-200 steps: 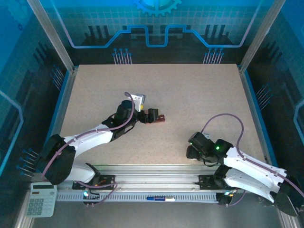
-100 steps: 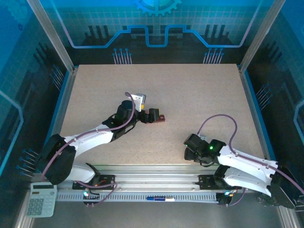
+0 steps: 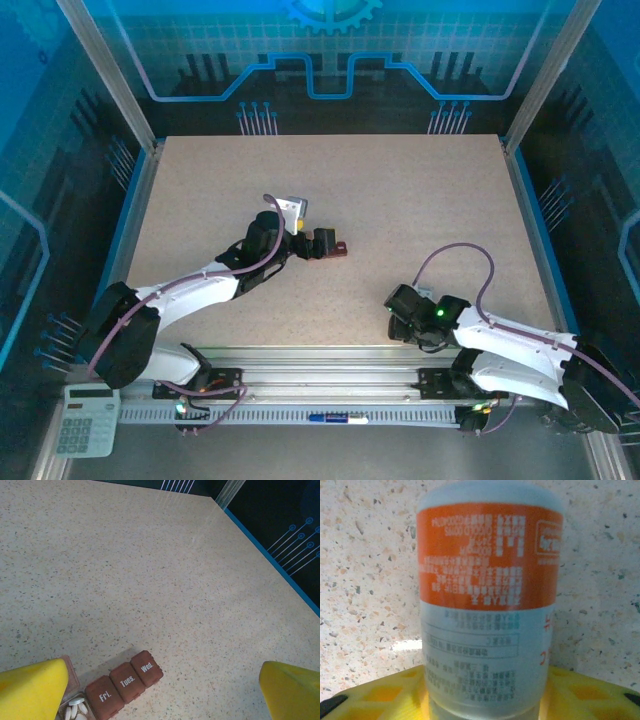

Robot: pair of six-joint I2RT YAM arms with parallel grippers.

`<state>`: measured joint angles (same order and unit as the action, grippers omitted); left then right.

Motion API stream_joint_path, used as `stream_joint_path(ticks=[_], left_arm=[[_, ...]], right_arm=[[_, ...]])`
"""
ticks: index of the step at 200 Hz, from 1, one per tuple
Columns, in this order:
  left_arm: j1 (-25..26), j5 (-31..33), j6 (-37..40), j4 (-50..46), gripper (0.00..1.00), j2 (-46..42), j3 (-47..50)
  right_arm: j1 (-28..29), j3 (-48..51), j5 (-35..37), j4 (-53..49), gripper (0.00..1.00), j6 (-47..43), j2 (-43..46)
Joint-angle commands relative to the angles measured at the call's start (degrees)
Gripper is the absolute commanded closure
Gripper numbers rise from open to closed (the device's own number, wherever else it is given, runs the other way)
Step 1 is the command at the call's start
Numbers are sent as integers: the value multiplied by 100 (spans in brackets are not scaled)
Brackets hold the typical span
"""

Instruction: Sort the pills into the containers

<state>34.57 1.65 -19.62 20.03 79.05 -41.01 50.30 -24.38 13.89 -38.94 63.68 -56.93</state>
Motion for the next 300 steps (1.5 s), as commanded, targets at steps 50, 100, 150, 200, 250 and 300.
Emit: stream_joint_path(ticks=[50, 100, 150, 200, 250, 300], left_arm=[[33, -114, -77, 256, 1, 41, 89], [50, -137, -97, 291, 1, 41, 110], [50, -139, -95, 315, 1, 41, 121], [44, -156, -118, 352, 1, 72, 129], [48, -165, -130, 396, 1, 109, 146], [49, -177, -143, 438, 1, 128, 164]], right_arm=[[94, -9, 199, -192, 63, 118, 158], [86, -60, 265, -177, 44, 83, 80], [74, -69, 323, -70, 46, 31, -120], [-8, -67, 417, -11, 46, -55, -142], [-91, -102, 378, -1, 59, -188, -101], [-100, -346, 382, -397, 66, -319, 252]])
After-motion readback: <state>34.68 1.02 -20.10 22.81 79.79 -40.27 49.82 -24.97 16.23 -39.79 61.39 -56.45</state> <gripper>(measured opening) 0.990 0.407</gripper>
